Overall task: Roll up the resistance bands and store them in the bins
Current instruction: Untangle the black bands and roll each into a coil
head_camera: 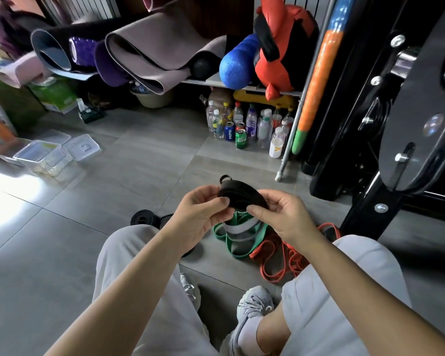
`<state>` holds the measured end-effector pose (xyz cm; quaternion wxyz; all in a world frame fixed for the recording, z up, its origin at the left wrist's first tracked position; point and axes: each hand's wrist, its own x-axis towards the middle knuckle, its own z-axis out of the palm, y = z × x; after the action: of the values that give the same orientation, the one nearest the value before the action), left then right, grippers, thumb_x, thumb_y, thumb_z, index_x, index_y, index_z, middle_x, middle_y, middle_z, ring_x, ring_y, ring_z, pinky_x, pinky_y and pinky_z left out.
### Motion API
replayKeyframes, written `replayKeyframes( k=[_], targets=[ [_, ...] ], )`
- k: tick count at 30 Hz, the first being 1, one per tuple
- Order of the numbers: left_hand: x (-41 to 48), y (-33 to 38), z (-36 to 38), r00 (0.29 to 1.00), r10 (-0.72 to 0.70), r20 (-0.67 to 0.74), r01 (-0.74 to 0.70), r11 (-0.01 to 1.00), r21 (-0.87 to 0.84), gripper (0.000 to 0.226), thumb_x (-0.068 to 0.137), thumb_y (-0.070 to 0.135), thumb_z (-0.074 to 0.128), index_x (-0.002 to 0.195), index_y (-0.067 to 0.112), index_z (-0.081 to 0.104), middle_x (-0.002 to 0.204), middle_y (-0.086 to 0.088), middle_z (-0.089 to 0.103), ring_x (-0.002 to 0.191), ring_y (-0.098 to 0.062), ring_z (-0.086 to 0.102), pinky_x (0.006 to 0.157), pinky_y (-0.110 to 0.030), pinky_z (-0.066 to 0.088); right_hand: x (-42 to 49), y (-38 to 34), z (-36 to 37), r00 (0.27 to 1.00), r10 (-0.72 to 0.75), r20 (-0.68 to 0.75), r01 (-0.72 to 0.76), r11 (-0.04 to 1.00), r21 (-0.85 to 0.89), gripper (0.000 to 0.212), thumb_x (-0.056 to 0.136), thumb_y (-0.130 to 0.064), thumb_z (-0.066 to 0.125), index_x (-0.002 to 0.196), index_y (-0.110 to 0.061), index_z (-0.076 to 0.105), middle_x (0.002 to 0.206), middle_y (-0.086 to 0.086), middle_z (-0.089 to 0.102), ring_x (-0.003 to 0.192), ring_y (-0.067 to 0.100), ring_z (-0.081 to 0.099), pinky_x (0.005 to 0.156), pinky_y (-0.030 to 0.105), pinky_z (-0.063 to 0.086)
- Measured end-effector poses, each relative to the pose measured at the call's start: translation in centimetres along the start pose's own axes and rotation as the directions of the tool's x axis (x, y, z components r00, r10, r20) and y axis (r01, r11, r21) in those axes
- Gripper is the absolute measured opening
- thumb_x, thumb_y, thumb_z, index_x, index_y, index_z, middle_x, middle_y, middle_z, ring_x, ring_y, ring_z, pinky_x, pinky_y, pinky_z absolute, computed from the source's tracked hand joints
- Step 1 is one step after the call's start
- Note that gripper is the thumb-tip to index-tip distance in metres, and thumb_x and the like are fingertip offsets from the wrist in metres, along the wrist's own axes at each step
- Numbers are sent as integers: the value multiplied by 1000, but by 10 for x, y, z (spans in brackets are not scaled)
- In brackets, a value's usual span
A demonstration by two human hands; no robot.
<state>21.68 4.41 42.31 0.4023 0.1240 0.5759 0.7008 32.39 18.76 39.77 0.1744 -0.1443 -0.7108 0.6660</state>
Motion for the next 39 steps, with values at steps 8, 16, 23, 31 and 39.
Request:
replayKeyframes(
  k=[8, 16, 23, 31, 39],
  targets=[
    [5, 18, 14, 960, 105, 261, -247, -127, 961, 54, 72, 47, 71, 121, 32, 53, 113, 8, 56, 108, -15, 48, 83, -33, 46, 9, -9, -7, 981, -4, 195, 121, 799, -589, 25, 78, -12, 71, 103, -16, 72, 90, 6, 67, 85, 19, 62, 77, 35, 48],
    [12, 11, 8, 975, 121, 187, -193, 39, 980, 24, 77, 34, 70, 94, 17, 67, 80, -1, 63, 75, -21, 55, 66, -31, 44, 12, -16, -9, 985, 59, 163, 24, 886, -463, 26, 76, -14, 76, 98, -25, 66, 88, -7, 69, 84, 7, 64, 75, 17, 48],
    [15, 8, -12, 989, 115, 96, -103, 55, 993, 16, 78, 25, 68, 87, 12, 62, 77, -5, 59, 71, -22, 47, 64, -30, 40, 21, -23, -21, 995, -12, 100, 54, 899, -434, 28, 73, -15, 79, 83, -36, 64, 79, -11, 71, 77, 3, 66, 79, 24, 53],
    [12, 6, -22, 993, 95, 63, -114, 829, 548, 11, 78, 2, 70, 81, 12, 67, 55, 3, 54, 45, -8, 41, 46, -20, 32, 11, -5, -20, 990, 87, 109, -56, 964, -259, 26, 74, -6, 76, 87, -25, 64, 77, -9, 69, 73, 0, 65, 78, 18, 52],
    [12, -18, -1, 997, 64, 44, -66, 997, 41, 20, 65, 10, 70, 84, 6, 69, 64, -1, 61, 56, -9, 47, 50, -15, 39, 2, 6, 9, 998, 54, 15, -56, 984, 170, 22, 73, -4, 69, 90, -18, 67, 81, -4, 70, 79, 7, 63, 76, 19, 51]
  ],
)
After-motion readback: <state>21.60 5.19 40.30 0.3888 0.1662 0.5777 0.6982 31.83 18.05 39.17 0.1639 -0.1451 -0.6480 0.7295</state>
